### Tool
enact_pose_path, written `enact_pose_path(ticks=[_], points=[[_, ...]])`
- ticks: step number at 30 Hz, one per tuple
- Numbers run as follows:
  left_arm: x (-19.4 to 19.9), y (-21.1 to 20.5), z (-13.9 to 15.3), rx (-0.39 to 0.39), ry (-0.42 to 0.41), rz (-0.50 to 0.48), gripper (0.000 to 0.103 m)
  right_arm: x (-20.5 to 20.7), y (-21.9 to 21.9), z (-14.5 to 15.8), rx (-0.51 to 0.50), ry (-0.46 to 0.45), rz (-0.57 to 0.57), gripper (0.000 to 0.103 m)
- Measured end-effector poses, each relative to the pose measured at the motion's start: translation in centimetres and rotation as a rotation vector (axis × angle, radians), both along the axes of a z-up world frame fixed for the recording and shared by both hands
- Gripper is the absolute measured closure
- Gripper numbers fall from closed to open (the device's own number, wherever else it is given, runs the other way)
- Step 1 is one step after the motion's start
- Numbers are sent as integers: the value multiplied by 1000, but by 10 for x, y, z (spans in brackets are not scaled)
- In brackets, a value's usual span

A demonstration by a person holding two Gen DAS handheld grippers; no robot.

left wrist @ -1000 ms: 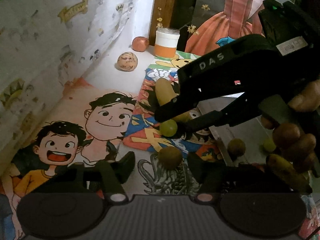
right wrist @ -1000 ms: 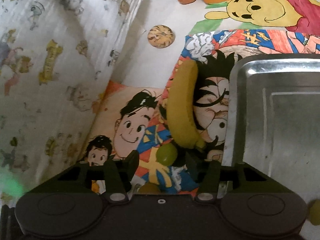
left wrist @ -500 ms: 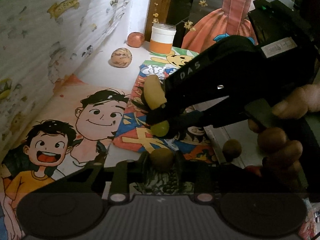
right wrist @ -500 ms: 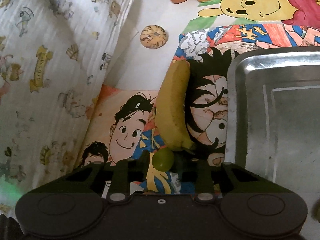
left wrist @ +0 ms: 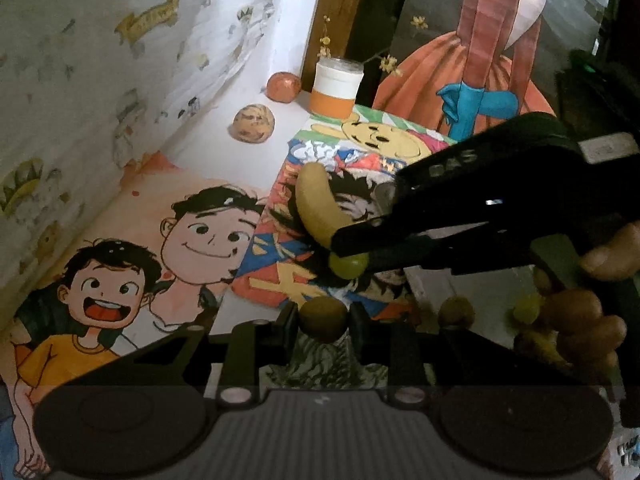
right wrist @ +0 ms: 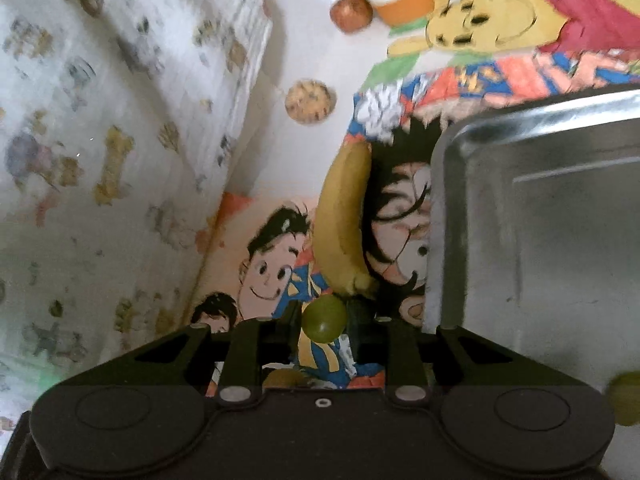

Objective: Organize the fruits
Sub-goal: 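Close the right gripper on the green grape while the left grasps the second kiwi, then drop the grape into the tray with the right gripper while the left lowers the kiwi there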

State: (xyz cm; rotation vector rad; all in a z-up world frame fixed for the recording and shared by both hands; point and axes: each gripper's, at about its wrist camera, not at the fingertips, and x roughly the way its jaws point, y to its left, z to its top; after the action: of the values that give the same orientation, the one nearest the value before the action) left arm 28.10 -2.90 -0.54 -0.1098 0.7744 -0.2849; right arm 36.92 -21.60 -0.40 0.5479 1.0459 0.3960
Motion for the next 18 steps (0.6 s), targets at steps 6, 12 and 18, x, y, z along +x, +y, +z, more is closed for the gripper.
enact_pose_path(ticks=[6,12,18], points=[[6,-16,10,-5,-16,-24,73,-18,-41,20,8,-65,-78,77],[20,-49,20,5,-30,-91,73,-35,-96,23,-28,-78,-180,77],[33,-82,18,15,-25,-142,73,-50,-138,11,-44,-55,-261,77]])
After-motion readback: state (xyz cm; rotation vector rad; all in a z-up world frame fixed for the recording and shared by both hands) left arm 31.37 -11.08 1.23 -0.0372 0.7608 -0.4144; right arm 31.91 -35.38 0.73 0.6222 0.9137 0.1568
